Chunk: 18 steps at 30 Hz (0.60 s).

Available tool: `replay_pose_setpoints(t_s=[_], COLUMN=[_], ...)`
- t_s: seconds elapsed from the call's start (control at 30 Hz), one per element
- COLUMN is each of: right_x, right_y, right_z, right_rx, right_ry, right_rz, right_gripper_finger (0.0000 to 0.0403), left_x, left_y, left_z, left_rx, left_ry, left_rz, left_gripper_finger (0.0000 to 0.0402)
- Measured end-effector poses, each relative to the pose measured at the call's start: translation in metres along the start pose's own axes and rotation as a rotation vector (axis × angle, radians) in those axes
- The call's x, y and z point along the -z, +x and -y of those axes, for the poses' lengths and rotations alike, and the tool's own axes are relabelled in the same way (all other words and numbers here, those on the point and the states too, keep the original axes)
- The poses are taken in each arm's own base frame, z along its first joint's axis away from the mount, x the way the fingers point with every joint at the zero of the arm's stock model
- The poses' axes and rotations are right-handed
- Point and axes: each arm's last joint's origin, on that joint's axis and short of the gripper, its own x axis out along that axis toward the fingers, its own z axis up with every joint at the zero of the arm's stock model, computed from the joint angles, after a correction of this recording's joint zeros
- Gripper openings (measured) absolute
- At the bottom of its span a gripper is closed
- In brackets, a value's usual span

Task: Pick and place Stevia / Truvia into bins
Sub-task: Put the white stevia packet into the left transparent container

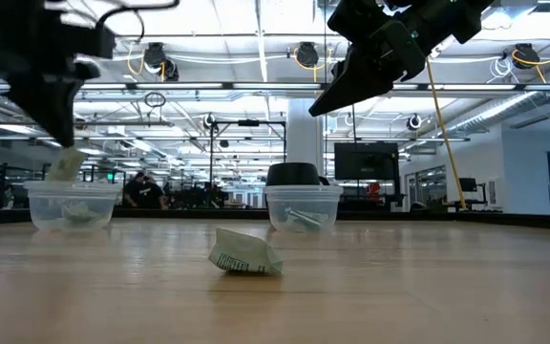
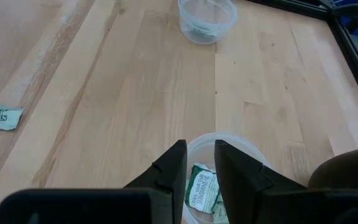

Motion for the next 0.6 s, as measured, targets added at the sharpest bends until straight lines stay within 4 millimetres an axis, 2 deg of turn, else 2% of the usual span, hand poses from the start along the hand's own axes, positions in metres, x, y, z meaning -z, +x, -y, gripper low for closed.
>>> replay_pose_setpoints(t_s=[0.23, 0.6], right_x=[0.000, 0.000], right_y=[0.000, 0.000], right_z=[0.000, 0.000], right_rx=[0.000, 0.000], right_ry=[0.000, 0.000], right_rz=[0.001, 0.002], right_gripper_finger=[0.0075, 0.0075], left_x=[0.016, 0.017], left_y=[0.028, 0.029], left_z=[0.008, 0.008], left_rx=[0.031, 0.022], left_ry=[-0.096, -0.142], left_rz=[-0.052, -0.047], left_gripper_finger=[0.0005, 0.0024])
